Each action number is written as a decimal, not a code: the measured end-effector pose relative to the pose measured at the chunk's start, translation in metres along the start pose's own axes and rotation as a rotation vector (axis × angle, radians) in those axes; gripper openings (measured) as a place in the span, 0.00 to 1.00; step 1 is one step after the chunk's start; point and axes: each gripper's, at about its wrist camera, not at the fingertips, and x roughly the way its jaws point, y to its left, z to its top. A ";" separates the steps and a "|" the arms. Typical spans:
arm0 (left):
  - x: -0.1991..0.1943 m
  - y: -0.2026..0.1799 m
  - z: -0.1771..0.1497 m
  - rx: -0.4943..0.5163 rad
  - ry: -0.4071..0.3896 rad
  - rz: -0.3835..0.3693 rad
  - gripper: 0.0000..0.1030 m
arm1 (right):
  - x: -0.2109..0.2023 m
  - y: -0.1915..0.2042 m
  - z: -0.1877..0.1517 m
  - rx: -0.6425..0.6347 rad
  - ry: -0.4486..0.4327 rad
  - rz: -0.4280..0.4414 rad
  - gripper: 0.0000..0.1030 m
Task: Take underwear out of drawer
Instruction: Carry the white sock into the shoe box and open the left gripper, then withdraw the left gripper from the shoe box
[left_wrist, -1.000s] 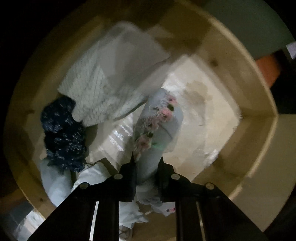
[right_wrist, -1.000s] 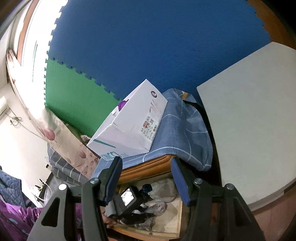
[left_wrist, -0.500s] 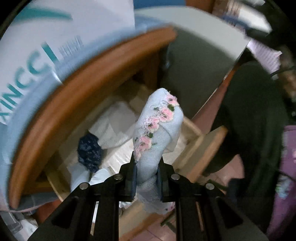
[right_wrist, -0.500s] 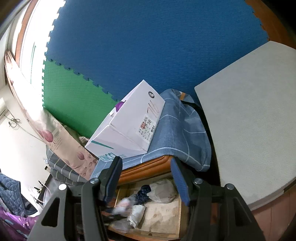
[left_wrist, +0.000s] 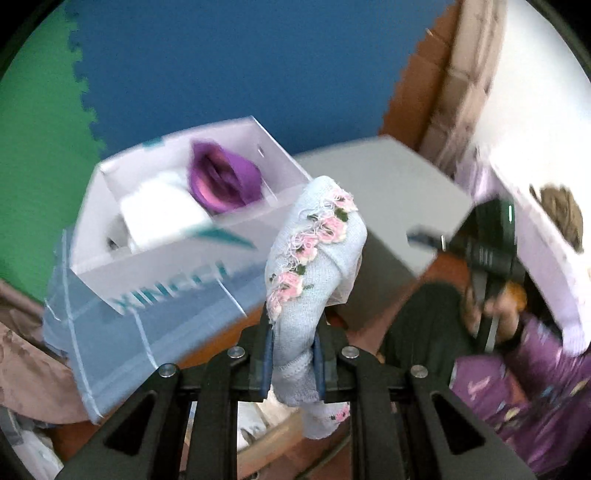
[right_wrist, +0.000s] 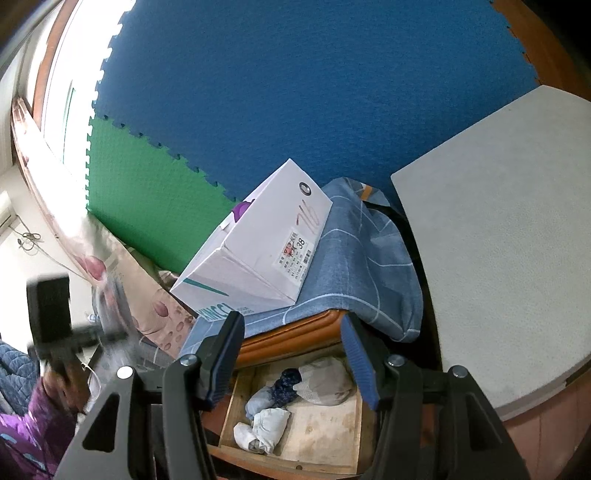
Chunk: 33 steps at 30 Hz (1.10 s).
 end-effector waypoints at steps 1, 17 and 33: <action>-0.006 0.007 0.011 -0.015 -0.015 0.006 0.15 | 0.000 0.000 0.000 -0.002 0.000 0.000 0.54; 0.085 0.139 0.136 -0.132 0.052 0.324 0.16 | 0.003 0.004 -0.001 -0.037 0.022 -0.011 0.54; 0.096 0.131 0.113 -0.037 -0.117 0.511 0.86 | 0.016 0.021 -0.006 -0.144 0.072 -0.085 0.54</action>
